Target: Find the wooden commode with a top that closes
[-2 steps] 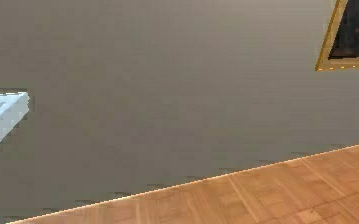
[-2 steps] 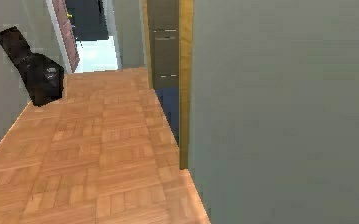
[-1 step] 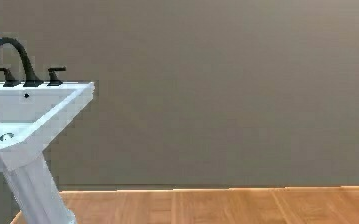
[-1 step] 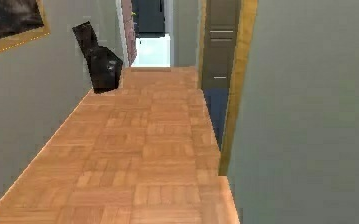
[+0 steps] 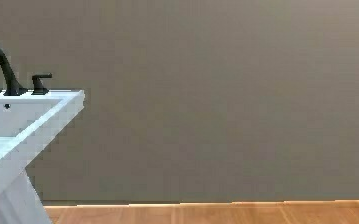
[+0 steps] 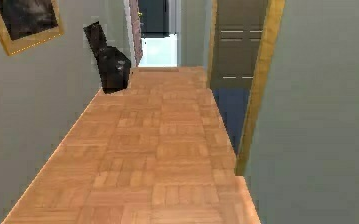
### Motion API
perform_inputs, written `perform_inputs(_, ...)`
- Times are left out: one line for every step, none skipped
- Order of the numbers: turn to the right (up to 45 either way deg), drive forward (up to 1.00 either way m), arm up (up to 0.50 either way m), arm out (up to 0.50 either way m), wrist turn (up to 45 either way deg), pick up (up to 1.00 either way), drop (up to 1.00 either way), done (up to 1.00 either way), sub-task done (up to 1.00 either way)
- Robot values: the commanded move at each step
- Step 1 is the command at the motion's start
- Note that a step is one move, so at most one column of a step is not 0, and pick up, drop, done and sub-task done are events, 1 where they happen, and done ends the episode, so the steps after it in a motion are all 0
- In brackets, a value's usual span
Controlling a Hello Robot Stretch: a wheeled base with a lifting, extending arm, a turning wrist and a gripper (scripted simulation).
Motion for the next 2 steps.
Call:
perform_inputs(45.0, 0.0, 0.0, 0.0, 0.0, 0.0, 0.0, 0.0, 0.0)
perform_inputs(39.0, 0.0, 0.0, 0.0, 0.0, 0.0, 0.0, 0.0, 0.0)
